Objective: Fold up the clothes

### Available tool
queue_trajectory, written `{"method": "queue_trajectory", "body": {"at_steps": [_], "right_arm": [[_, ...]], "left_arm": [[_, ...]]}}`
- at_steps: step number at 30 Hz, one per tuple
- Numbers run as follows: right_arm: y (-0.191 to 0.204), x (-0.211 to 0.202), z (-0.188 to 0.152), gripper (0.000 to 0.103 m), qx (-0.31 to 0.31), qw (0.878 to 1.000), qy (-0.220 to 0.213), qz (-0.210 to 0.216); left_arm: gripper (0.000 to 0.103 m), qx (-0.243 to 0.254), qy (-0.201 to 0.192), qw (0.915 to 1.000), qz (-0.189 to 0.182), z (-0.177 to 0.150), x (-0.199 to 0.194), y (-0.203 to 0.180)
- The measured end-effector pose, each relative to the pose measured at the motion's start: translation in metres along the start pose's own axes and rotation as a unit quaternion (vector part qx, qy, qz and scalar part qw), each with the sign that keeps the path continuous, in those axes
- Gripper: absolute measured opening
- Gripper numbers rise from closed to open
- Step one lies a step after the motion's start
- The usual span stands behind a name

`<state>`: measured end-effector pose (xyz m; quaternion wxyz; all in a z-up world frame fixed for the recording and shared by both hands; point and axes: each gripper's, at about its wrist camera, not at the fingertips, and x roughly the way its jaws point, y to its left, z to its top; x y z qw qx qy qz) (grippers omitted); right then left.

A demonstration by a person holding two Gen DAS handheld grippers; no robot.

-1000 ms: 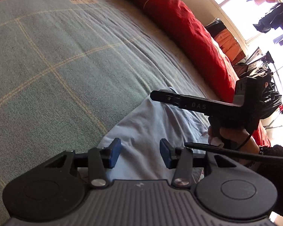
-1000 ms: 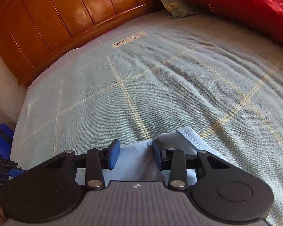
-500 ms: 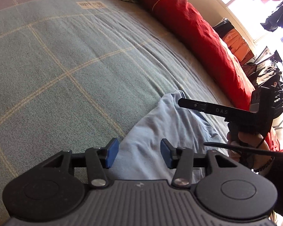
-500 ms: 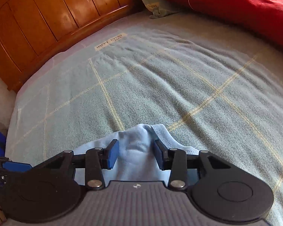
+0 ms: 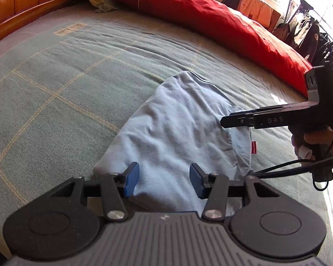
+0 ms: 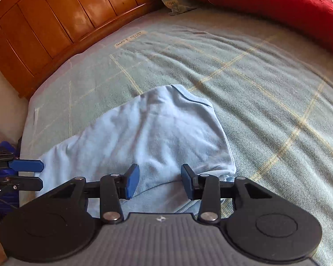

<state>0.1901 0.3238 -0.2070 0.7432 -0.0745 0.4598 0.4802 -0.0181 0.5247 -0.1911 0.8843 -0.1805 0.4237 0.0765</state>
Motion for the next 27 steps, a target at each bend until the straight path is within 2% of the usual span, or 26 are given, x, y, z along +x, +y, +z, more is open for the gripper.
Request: {"method": "queue_trajectory", "body": {"at_steps": [3, 8, 11, 14, 18, 21, 22, 23, 27], "right_arm": [[-0.001, -0.015, 0.003, 0.046, 0.013, 1.0, -0.013, 0.008], [0.003, -0.064, -0.001, 0.047, -0.011, 1.0, -0.019, -0.012], [0.009, -0.1, -0.009, 0.048, -0.03, 0.999, -0.012, -0.035], [0.019, -0.134, -0.022, 0.048, -0.046, 0.998, -0.003, -0.049], [0.038, -0.18, -0.039, 0.048, -0.062, 0.996, 0.006, -0.062], [0.056, -0.213, -0.05, 0.054, -0.079, 0.994, 0.015, -0.079], [0.061, -0.223, -0.054, 0.055, -0.085, 0.993, 0.017, -0.082], [0.067, -0.233, -0.059, 0.056, -0.091, 0.992, 0.02, -0.085], [0.085, -0.265, -0.077, 0.058, -0.108, 0.99, 0.035, -0.084]], "left_arm": [[0.051, -0.002, -0.011, 0.9999, 0.008, 0.0, -0.01, -0.006], [0.057, 0.035, -0.062, 0.9948, 0.073, 0.001, -0.042, -0.038], [0.065, 0.051, -0.092, 0.9888, 0.106, -0.002, -0.067, -0.068], [0.072, 0.033, -0.107, 0.9851, 0.13, -0.009, -0.09, -0.098], [0.086, 0.001, -0.108, 0.9792, 0.172, -0.019, -0.121, -0.139], [0.096, 0.003, -0.116, 0.9714, 0.207, -0.029, -0.142, -0.168], [0.098, 0.007, -0.122, 0.9664, 0.226, -0.033, -0.152, -0.181], [0.098, 0.01, -0.125, 0.9645, 0.232, -0.036, -0.159, -0.191], [0.099, -0.003, -0.119, 0.9677, 0.222, -0.042, -0.187, -0.215]]}}
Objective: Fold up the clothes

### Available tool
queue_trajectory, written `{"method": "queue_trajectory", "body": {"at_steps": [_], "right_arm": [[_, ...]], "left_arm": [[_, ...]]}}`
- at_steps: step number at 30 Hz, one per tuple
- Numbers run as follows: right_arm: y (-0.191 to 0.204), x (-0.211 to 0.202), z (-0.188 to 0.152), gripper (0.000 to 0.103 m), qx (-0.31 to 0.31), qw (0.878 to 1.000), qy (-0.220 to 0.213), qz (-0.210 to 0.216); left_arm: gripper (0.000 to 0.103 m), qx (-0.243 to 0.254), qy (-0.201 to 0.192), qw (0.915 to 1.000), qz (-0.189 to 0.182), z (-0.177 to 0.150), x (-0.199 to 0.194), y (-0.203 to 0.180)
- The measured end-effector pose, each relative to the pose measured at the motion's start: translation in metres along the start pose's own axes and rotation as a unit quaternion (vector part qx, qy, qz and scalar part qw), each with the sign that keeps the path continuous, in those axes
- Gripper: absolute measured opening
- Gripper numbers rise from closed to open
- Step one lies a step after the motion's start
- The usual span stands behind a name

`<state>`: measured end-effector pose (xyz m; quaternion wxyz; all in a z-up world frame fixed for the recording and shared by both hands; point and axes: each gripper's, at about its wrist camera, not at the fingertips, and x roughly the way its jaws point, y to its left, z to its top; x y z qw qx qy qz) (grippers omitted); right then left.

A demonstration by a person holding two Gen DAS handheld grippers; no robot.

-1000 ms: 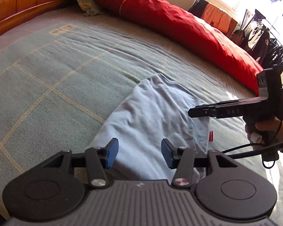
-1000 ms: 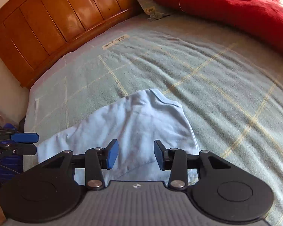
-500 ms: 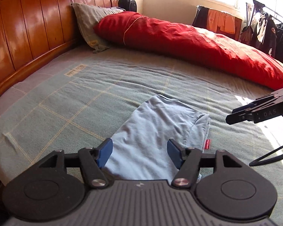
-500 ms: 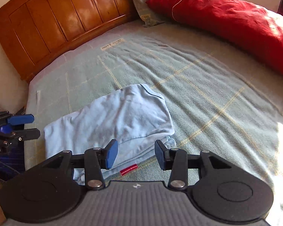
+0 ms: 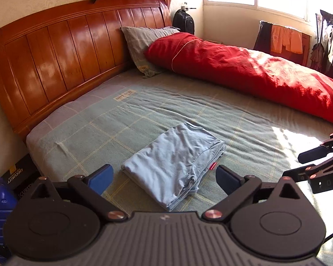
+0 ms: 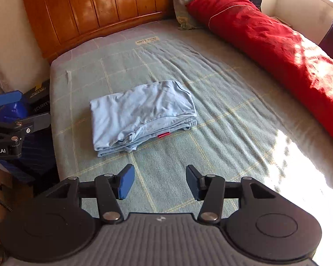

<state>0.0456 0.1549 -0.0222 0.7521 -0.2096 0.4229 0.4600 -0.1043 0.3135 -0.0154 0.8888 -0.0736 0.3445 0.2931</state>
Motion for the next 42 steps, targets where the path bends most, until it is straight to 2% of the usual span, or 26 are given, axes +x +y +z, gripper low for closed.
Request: {"method": "queue_trajectory", "body": {"at_steps": [3, 9, 15, 18, 22, 27, 34, 40, 42], "right_arm": [[0.007, -0.028, -0.01, 0.066, 0.005, 1.0, 0.001, 0.009], [0.014, -0.078, -0.022, 0.071, 0.004, 1.0, -0.009, 0.016], [0.015, -0.112, -0.029, 0.083, 0.005, 1.0, -0.016, 0.004], [0.013, -0.125, -0.031, 0.084, 0.01, 1.0, -0.019, -0.003], [0.012, -0.139, -0.032, 0.087, 0.01, 1.0, -0.025, -0.007], [0.02, -0.156, -0.036, 0.09, 0.002, 1.0, -0.029, 0.002], [0.032, -0.169, -0.041, 0.09, -0.008, 0.999, -0.028, 0.017], [0.038, -0.179, -0.043, 0.09, -0.015, 0.999, -0.035, 0.018], [0.039, -0.183, -0.044, 0.09, -0.016, 0.999, -0.038, 0.019]], "left_arm": [[0.099, -0.005, 0.005, 0.9999, 0.009, 0.004, -0.026, -0.009], [0.099, -0.012, -0.003, 0.9999, 0.01, 0.012, -0.073, -0.028], [0.099, -0.034, 0.009, 0.999, 0.026, 0.022, -0.099, -0.043], [0.099, -0.06, 0.023, 0.9978, 0.013, 0.024, -0.11, -0.046], [0.099, -0.079, 0.03, 0.9963, 0.015, 0.023, -0.12, -0.046], [0.102, -0.069, 0.025, 0.9969, 0.026, 0.022, -0.134, -0.049], [0.102, -0.098, 0.039, 0.9944, -0.011, 0.017, -0.147, -0.048], [0.102, -0.108, 0.017, 0.9938, 0.019, 0.018, -0.162, -0.049], [0.102, -0.107, 0.021, 0.9937, 0.028, 0.019, -0.164, -0.049]]}}
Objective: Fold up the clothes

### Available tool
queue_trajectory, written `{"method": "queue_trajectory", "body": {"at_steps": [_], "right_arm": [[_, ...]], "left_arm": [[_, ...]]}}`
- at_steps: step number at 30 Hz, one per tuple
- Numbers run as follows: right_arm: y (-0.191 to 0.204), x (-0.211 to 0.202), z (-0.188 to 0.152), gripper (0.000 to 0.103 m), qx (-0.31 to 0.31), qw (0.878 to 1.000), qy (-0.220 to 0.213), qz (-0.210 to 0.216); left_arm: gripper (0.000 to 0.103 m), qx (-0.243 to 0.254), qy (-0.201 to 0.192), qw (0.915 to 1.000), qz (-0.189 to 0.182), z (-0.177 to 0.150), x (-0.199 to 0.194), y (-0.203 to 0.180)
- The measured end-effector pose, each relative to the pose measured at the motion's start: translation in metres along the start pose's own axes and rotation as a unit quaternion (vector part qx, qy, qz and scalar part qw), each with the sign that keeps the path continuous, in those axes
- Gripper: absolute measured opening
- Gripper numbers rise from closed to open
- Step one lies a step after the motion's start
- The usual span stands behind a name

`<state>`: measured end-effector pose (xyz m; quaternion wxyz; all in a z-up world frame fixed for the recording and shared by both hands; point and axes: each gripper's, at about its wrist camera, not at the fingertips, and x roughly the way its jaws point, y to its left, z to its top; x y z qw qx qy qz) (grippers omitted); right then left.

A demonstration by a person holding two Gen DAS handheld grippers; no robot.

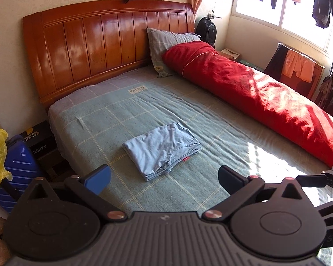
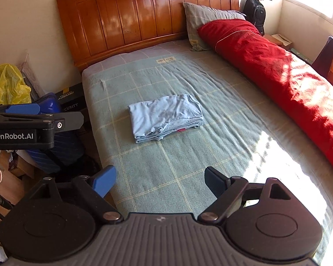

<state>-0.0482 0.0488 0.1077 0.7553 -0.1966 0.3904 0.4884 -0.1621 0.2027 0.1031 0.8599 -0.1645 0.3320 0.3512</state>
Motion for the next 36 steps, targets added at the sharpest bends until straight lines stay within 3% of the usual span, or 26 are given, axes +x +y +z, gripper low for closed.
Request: {"method": "queue_trajectory", "body": {"at_steps": [4, 7, 17, 28, 36], "right_arm": [[0.004, -0.007, -0.001, 0.09, -0.004, 1.0, -0.006, 0.002], [0.007, -0.013, -0.002, 0.09, -0.009, 1.0, -0.01, 0.004], [0.011, -0.028, 0.001, 0.091, -0.022, 1.0, -0.021, 0.0], [0.015, -0.026, 0.004, 0.091, -0.025, 1.0, 0.007, -0.006], [0.021, 0.009, 0.024, 0.092, -0.012, 0.999, 0.036, -0.008]], "left_arm": [[0.102, -0.008, 0.017, 0.9998, -0.005, 0.003, -0.003, 0.002], [0.102, -0.028, 0.064, 0.9972, -0.028, 0.005, 0.001, 0.008], [0.102, -0.027, 0.101, 0.9945, 0.009, 0.003, -0.006, 0.0], [0.102, -0.024, 0.141, 0.9896, 0.015, 0.007, -0.002, 0.002], [0.102, -0.016, 0.173, 0.9847, 0.014, 0.018, 0.026, 0.023]]}}
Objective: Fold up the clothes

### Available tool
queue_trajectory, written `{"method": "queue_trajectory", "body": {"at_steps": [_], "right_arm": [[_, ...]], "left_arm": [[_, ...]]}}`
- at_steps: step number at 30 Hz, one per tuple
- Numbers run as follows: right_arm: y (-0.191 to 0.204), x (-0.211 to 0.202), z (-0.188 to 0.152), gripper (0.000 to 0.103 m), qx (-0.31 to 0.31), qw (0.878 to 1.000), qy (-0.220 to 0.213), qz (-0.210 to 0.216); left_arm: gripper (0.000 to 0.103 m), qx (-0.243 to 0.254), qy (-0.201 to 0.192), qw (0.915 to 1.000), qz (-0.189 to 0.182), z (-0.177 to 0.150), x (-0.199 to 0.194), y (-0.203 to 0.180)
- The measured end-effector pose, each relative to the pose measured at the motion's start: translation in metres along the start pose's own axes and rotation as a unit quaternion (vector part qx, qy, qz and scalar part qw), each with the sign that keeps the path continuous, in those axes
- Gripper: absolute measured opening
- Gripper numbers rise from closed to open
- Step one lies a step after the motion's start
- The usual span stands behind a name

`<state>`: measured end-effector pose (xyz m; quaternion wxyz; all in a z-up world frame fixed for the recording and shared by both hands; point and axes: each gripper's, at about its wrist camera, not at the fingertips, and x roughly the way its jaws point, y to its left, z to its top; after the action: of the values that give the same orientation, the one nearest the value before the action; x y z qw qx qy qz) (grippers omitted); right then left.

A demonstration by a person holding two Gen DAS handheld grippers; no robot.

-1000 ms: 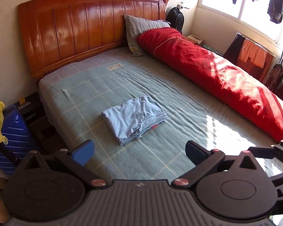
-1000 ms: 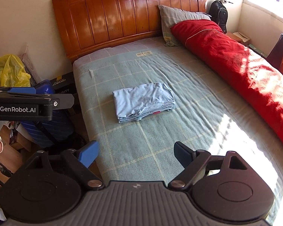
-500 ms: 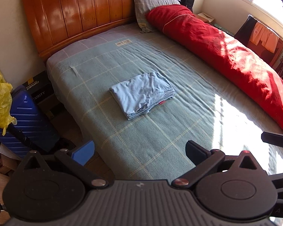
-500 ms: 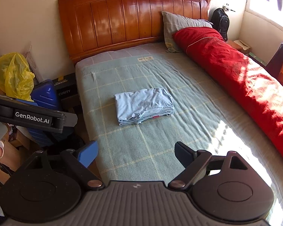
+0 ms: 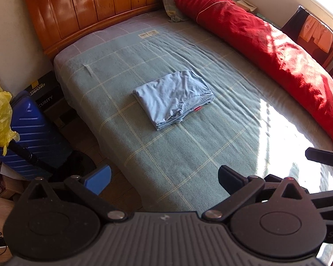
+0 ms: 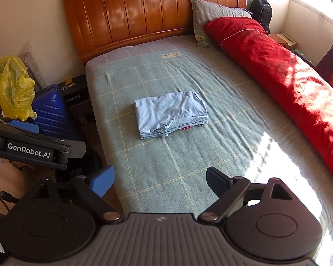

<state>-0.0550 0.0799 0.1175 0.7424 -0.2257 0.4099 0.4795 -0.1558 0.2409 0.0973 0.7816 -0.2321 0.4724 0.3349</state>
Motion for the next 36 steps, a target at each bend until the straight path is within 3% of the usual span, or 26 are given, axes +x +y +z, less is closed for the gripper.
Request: {"method": "queue_trajectory", "body": {"at_steps": [5, 13, 36], "right_arm": [[0.005, 0.023, 0.011, 0.092, 0.015, 1.0, 0.022, -0.005], [0.016, 0.042, 0.025, 0.092, 0.013, 0.999, 0.048, -0.007], [0.021, 0.051, 0.053, 0.092, 0.006, 0.999, 0.043, -0.009]], "left_arm": [[0.102, 0.001, 0.019, 0.9998, -0.005, 0.014, 0.016, 0.013], [0.102, 0.012, 0.019, 0.9996, -0.019, 0.032, 0.025, 0.022], [0.102, 0.013, 0.027, 0.9993, -0.021, 0.054, 0.034, 0.033]]}}
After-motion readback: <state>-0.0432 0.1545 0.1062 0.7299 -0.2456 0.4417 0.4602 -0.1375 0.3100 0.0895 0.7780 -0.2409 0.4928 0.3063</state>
